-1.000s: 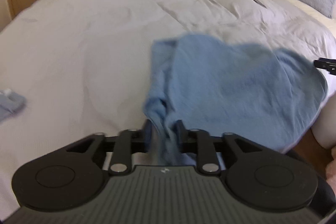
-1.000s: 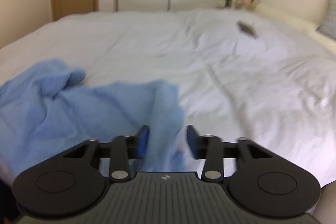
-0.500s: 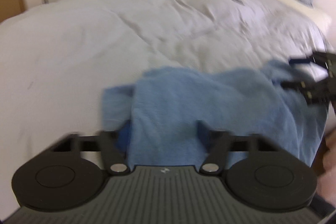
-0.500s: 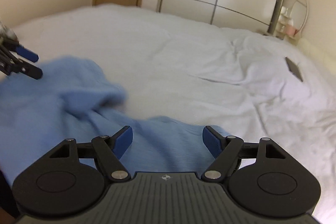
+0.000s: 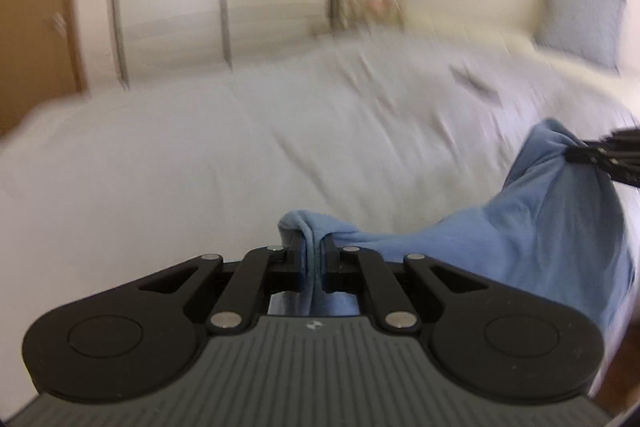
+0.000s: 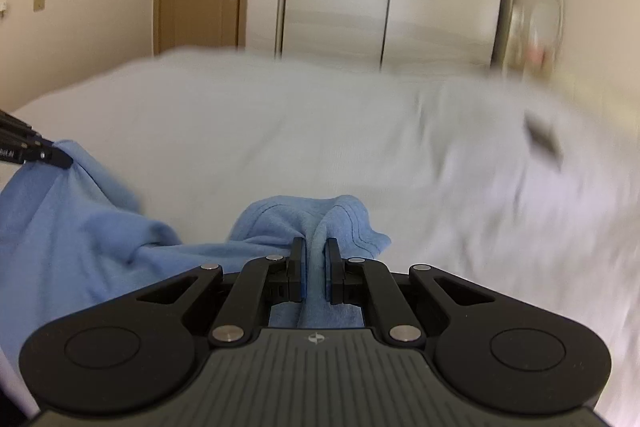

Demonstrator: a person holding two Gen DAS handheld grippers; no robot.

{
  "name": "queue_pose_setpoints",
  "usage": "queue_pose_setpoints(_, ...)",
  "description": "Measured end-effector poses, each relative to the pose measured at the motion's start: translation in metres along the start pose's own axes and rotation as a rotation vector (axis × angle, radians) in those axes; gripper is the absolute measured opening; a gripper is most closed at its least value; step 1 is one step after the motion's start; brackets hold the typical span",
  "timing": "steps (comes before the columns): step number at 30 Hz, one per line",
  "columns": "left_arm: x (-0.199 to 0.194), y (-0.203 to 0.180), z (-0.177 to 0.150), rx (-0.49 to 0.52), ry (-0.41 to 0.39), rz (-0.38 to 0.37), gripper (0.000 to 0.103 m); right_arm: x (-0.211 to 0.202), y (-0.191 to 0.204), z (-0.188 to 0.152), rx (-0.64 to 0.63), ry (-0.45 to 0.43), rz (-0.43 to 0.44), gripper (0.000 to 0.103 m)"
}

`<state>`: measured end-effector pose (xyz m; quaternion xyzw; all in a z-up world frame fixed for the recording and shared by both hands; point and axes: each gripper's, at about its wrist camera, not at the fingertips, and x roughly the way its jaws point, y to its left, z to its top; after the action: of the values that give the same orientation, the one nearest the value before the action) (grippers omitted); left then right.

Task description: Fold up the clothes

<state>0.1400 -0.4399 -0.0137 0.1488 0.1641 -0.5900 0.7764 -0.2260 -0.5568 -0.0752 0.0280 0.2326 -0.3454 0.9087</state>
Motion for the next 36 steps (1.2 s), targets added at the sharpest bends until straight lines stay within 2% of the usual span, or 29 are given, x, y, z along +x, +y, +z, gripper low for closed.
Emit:
queue_pose_setpoints(2,-0.020,0.006,0.026,0.005,-0.099,0.040,0.004,-0.006,-0.006,0.033,-0.022,-0.125,-0.036,0.006)
queue_pose_setpoints(4,-0.043,0.008,0.037,0.010,-0.166,0.057,0.004,-0.024,-0.010,0.057,-0.026,-0.263,-0.063,0.006)
queue_pose_setpoints(6,-0.060,0.002,0.030,0.033,-0.182,0.057,0.004,-0.044,-0.009,0.067,-0.034,-0.359,-0.078,0.006)
queue_pose_setpoints(9,-0.072,-0.009,-0.011,0.048,-0.119,0.035,0.005,-0.066,-0.005,0.054,-0.020,-0.391,-0.050,0.007)
queue_pose_setpoints(11,-0.071,-0.014,-0.060,0.021,-0.007,0.009,0.011,-0.069,0.001,0.030,-0.008,-0.328,-0.013,0.010)
queue_pose_setpoints(14,-0.069,-0.019,-0.134,-0.029,0.186,-0.013,0.011,-0.066,0.012,-0.029,0.049,-0.168,0.038,0.010)
queue_pose_setpoints(16,-0.073,-0.018,-0.159,-0.058,0.238,-0.010,0.011,-0.066,0.017,-0.073,0.086,-0.052,0.048,0.010)
queue_pose_setpoints(19,-0.081,-0.015,-0.187,-0.098,0.287,-0.001,0.019,-0.071,0.015,-0.116,0.151,0.065,0.033,0.010)
queue_pose_setpoints(21,-0.082,-0.014,-0.184,-0.104,0.268,0.010,0.032,-0.074,0.011,-0.125,0.183,0.086,0.026,0.014)
queue_pose_setpoints(22,-0.079,-0.014,-0.177,-0.096,0.247,0.012,0.042,-0.074,0.011,-0.123,0.185,0.081,0.027,0.021)
queue_pose_setpoints(23,-0.073,-0.015,-0.169,-0.081,0.221,0.011,0.048,-0.074,0.010,-0.120,0.186,0.076,0.027,0.027)
queue_pose_setpoints(24,-0.067,-0.016,-0.161,-0.067,0.196,0.010,0.051,-0.070,0.013,-0.114,0.169,0.068,0.036,0.030)
queue_pose_setpoints(26,-0.055,-0.019,-0.144,-0.038,0.146,0.008,0.061,-0.058,0.023,-0.098,0.117,0.051,0.061,0.043)
queue_pose_setpoints(28,-0.035,-0.022,-0.134,-0.018,0.132,-0.008,0.062,-0.043,0.033,-0.083,0.063,0.038,0.088,0.045)
queue_pose_setpoints(30,-0.019,-0.027,-0.133,0.021,0.162,-0.019,0.059,-0.026,0.045,-0.075,0.004,0.037,0.117,0.045)
queue_pose_setpoints(31,-0.012,-0.032,-0.133,0.053,0.184,-0.013,0.036,-0.018,0.053,-0.073,-0.029,0.043,0.130,0.045)
queue_pose_setpoints(32,-0.006,-0.037,-0.134,0.085,0.206,-0.006,0.007,-0.010,0.063,-0.070,-0.066,0.051,0.141,0.045)
queue_pose_setpoints(33,-0.005,-0.040,-0.136,0.110,0.216,-0.003,0.002,-0.005,0.070,-0.069,-0.098,0.055,0.152,0.045)
queue_pose_setpoints(36,-0.017,-0.046,-0.143,0.143,0.210,-0.008,0.002,0.003,0.090,-0.069,-0.169,0.063,0.202,0.045)
